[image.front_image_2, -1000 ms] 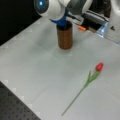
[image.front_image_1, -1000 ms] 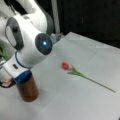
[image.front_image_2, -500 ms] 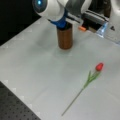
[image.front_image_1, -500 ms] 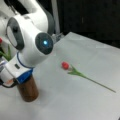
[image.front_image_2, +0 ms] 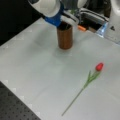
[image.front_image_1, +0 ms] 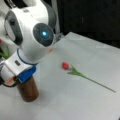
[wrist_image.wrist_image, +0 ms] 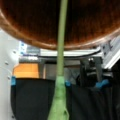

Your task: Flower insertion into a vase

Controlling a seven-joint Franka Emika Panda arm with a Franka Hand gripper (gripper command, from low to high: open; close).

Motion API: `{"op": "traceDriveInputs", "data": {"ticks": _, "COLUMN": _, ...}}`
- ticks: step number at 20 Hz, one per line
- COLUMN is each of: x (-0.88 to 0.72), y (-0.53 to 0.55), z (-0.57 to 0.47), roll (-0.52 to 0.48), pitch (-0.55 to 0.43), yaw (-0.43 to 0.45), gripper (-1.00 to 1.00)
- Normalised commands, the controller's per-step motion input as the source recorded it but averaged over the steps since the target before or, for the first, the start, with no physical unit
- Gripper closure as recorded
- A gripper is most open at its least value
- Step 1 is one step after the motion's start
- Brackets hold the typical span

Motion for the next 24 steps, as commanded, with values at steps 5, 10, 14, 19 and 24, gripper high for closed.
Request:
{"op": "traceDriveInputs", "data": {"ticks": 5, "x": 0.18, "y": 0.15, "z": 0.03, "roll": 0.093, "pitch": -0.547, "yaw": -0.178, "gripper": -1.0}}
{"op": "traceDriveInputs", "data": {"ticks": 10, "x": 0.18, "y": 0.32, "z": 0.07, "roll": 0.116, "pitch": -0.437, "yaw": -0.206, "gripper": -1.0}}
{"op": "traceDriveInputs", "data": {"ticks": 14, "x": 0.14, "y": 0.5, "z": 0.02, "roll": 0.077, "pitch": -0.403, "yaw": -0.098, "gripper": -1.0}}
{"op": "traceDriveInputs", "data": {"ticks": 19, "x": -0.02, "y": 0.75, "z": -0.02, "roll": 0.089, "pitch": -0.338, "yaw": -0.056, "gripper": -1.0}}
{"op": "traceDriveInputs", "data": {"ticks": 24, "x": -0.09, "y": 0.77, "z": -0.1, "roll": -0.01, "pitch": -0.296, "yaw": -0.044, "gripper": -1.0}}
